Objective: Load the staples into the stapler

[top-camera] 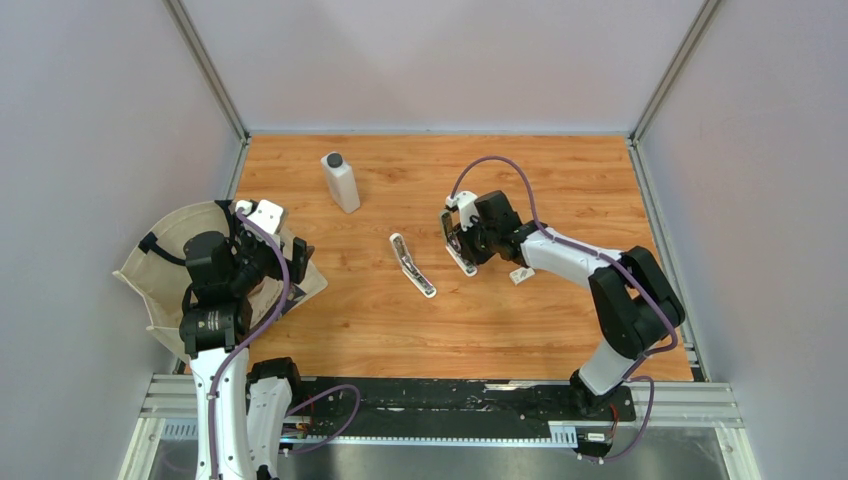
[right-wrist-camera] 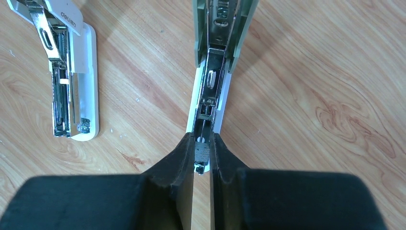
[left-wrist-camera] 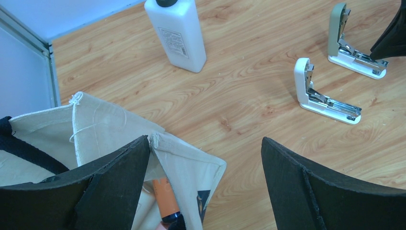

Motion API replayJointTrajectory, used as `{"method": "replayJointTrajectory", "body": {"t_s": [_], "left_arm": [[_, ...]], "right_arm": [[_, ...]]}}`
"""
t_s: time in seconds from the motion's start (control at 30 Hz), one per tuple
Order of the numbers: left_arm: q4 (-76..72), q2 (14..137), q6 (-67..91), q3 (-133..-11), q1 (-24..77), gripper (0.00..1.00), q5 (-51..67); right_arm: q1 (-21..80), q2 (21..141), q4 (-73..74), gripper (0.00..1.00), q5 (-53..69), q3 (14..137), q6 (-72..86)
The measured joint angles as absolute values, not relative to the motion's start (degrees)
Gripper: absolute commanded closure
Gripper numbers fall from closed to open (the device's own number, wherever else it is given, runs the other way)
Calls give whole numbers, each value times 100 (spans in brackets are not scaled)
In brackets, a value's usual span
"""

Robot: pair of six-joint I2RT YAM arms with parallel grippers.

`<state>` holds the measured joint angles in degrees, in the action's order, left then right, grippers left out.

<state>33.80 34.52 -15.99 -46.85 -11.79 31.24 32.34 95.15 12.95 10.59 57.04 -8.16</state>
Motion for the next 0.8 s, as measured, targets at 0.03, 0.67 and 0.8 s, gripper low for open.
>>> {"method": "replayJointTrajectory", "body": {"t_s": [0.03, 0.67, 0.8], "left_arm": [[3380, 3452, -1599, -4685, -1179, 6, 3124], [3380, 3452, -1599, -4685, -1179, 6, 3124], [3380, 3452, -1599, -4685, -1179, 6, 3124]], "right_arm": [[3234, 9502, 1293, 85, 1057, 5704, -816], [3234, 9382, 1286, 85, 1063, 5704, -773], [3234, 9454, 1295, 85, 1063, 5704, -773]]}}
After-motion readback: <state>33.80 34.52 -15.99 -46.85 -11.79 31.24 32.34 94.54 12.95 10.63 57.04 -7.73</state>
